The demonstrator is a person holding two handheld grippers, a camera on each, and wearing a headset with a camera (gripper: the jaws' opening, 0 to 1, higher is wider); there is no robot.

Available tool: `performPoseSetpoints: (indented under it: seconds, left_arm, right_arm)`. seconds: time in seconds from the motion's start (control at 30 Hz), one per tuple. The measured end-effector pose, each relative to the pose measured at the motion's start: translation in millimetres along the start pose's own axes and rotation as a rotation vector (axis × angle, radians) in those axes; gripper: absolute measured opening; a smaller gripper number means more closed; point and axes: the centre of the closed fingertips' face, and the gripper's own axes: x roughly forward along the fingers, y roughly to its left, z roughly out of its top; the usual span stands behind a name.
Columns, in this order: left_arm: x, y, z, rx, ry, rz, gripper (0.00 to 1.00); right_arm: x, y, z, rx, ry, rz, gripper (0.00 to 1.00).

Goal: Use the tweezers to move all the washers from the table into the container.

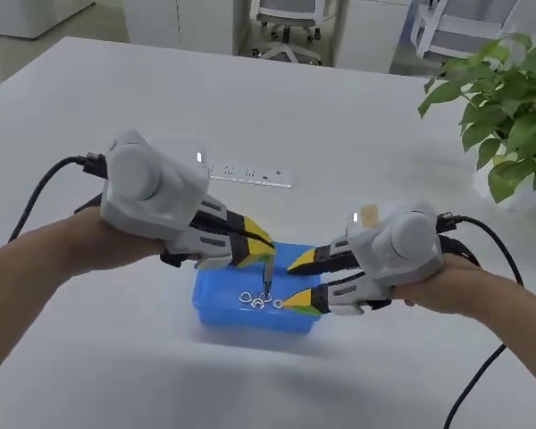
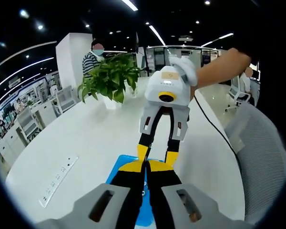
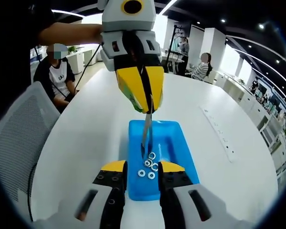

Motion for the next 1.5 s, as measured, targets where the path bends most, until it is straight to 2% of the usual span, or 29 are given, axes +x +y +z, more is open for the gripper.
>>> performPoseSetpoints:
  seconds: [0.2,0.43,0.83,0.97,1.5]
  left_arm:
    - [-7.2,-8.9,5.2,0.009,0.001,-0.013,0.05]
    - [-11.9,-25.4,8.8,0.019,0.003,-0.046,0.05]
    - [-14.2,-51.8,8.4,0.020,-0.002,-0.105,0.05]
    - [-14.5,-60.0,8.6,0.014,-0.016,-0.128,0.05]
    - [-21.1,-70.3,6.1,0.006,-0.043,-0.168,0.05]
  right_arm:
    - [-4.2,5.9,9.8,-0.011,-0.014,-0.012,0.26]
    - [-6.0,16.6,18.7,-0.035,-0.034,-0.010,0.25]
    - [-0.9,43.6,22.3,-0.067,-0.044,0.032,0.18]
    - [1.3,52.6,22.9,-0.074,-0.048,0.053,0.17]
    - [9.6,70.6,29.2,-0.081,-0.076,0.091,0.11]
